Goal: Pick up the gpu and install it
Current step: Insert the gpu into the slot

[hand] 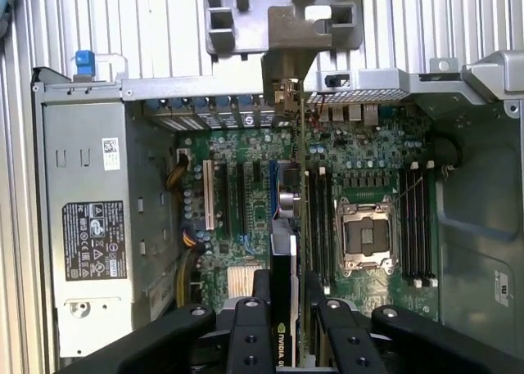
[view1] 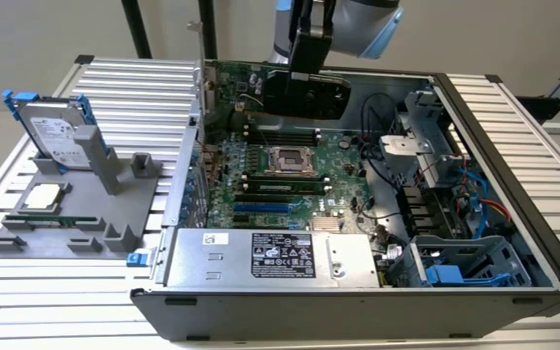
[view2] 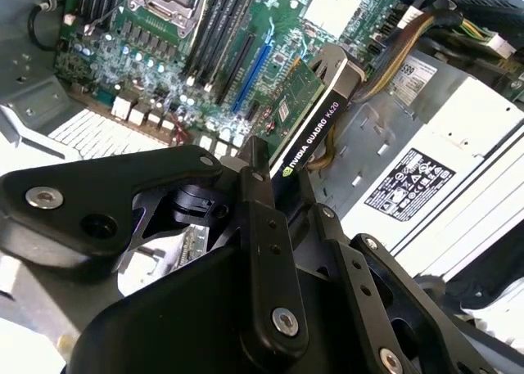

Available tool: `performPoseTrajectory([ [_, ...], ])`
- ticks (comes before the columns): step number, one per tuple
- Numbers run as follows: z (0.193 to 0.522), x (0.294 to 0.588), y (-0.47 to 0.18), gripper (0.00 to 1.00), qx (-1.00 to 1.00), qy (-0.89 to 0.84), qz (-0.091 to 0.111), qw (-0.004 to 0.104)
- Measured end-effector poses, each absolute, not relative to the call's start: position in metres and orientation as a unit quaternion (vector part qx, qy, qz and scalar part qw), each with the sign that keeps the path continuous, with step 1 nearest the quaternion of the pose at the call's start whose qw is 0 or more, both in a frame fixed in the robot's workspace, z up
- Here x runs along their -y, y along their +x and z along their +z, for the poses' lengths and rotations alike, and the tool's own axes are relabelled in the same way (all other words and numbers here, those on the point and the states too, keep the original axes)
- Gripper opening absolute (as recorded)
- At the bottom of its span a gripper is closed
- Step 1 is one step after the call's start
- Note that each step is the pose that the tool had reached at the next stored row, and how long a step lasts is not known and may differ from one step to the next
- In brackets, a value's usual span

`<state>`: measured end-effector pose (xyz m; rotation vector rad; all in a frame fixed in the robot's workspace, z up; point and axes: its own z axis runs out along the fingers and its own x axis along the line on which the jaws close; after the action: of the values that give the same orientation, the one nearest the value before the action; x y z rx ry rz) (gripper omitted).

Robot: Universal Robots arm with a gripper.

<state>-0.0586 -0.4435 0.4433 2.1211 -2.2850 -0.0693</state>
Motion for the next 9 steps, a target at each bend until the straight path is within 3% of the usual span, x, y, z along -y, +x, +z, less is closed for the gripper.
performPoseTrajectory([
  [9, 0.4416, 0.4435, -0.0586, 0.00, 0.733, 0.680, -0.021, 0.010],
])
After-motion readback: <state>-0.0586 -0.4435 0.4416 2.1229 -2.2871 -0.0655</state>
